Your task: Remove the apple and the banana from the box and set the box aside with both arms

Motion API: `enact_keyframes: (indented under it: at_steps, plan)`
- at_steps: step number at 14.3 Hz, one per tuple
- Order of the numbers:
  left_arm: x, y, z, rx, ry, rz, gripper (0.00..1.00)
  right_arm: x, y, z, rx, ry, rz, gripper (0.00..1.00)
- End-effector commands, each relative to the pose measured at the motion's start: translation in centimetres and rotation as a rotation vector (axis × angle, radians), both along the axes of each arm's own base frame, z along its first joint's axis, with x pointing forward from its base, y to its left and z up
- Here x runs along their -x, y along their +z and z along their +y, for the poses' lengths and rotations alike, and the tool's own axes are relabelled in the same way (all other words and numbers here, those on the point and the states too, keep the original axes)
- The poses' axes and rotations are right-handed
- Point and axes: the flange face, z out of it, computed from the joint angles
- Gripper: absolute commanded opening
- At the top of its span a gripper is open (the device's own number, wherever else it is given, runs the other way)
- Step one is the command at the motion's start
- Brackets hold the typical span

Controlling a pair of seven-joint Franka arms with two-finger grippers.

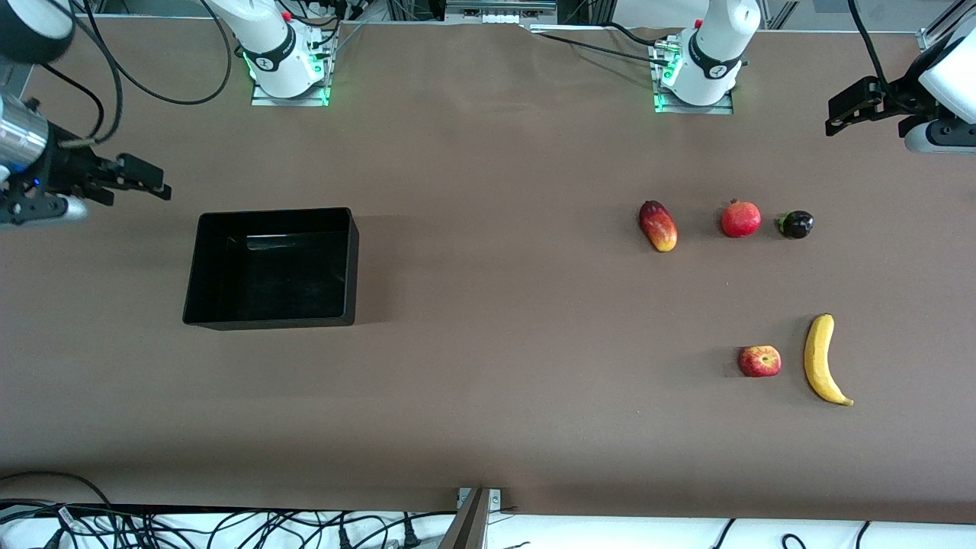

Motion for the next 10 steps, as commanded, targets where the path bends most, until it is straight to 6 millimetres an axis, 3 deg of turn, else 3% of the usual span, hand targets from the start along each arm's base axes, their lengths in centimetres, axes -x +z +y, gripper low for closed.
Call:
enact_keyframes:
  at_steps: [1, 8, 10]
  plan:
    - [0.6, 0.2, 0.2, 0.024, 0.011, 0.003, 1.0, 0.5, 0.4, 0.7, 0.019, 0.014, -0.006, 1.0]
    - [0.6, 0.1, 0.2, 0.024, 0.011, 0.005, 1.0, -0.3, 1.2, -1.0, 0.015, 0.009, -0.025, 1.0]
    - [0.7, 0.1, 0.2, 0.024, 0.011, 0.005, 1.0, -0.3, 1.4, -0.6, 0.024, 0.013, -0.026, 1.0]
